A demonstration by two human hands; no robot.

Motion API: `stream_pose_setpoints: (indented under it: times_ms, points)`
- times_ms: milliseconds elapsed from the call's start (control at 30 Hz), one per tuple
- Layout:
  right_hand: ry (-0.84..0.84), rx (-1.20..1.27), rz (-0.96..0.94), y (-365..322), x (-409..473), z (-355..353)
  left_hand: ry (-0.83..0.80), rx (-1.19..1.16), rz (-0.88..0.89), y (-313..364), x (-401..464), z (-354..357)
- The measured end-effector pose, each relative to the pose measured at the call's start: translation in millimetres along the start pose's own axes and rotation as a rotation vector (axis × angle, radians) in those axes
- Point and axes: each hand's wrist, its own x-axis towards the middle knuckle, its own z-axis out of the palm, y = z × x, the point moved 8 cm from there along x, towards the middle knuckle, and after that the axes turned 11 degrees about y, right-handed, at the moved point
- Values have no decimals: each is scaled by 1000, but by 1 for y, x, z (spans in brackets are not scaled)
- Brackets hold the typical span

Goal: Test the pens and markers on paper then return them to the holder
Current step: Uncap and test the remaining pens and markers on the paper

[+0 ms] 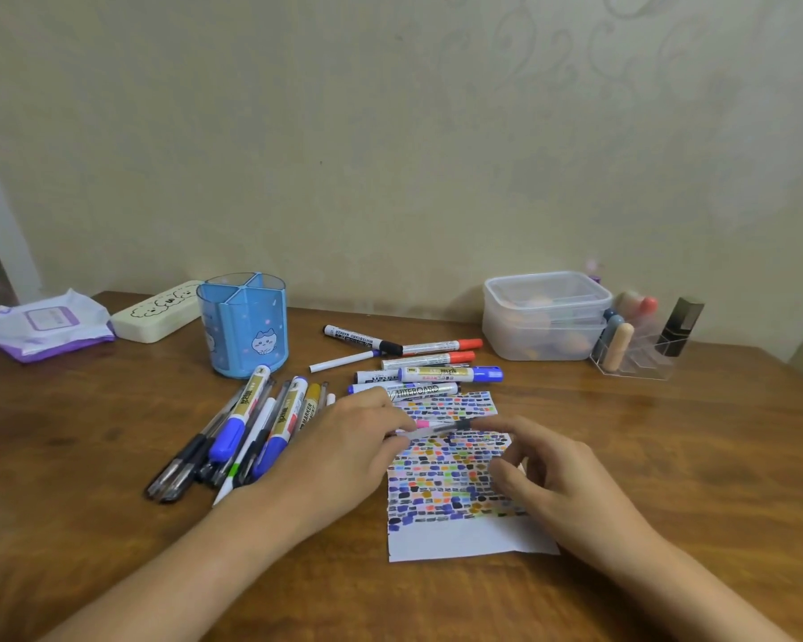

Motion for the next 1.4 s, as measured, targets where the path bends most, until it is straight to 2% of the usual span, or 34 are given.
stream_pose_setpoints:
  times_ms: [167, 367, 567, 667, 800, 867, 1100, 1400]
  points:
    - [-7, -24, 6, 1, 0, 2, 63, -101, 15, 7, 0, -9]
    - [80, -42, 25, 3, 2, -8, 113, -207, 111, 19, -2, -17]
    - [184, -105, 88, 6, 2, -25, -98, -125, 126, 19, -6, -4]
    - [231, 81, 134, 5, 2, -27, -104, -131, 113, 17, -7, -2]
    - [42, 591, 288, -14, -6, -10, -91, -159, 141, 25, -9, -3]
    - [-61, 688, 336, -23, -11, 0, -95, -168, 176, 32, -11, -3]
    - [-127, 652, 366, -28, -18, 12, -116, -176, 237, 45, -15, -2]
    - [-94, 585, 257, -32, -17, 9, -136, -155, 222, 48, -19, -1]
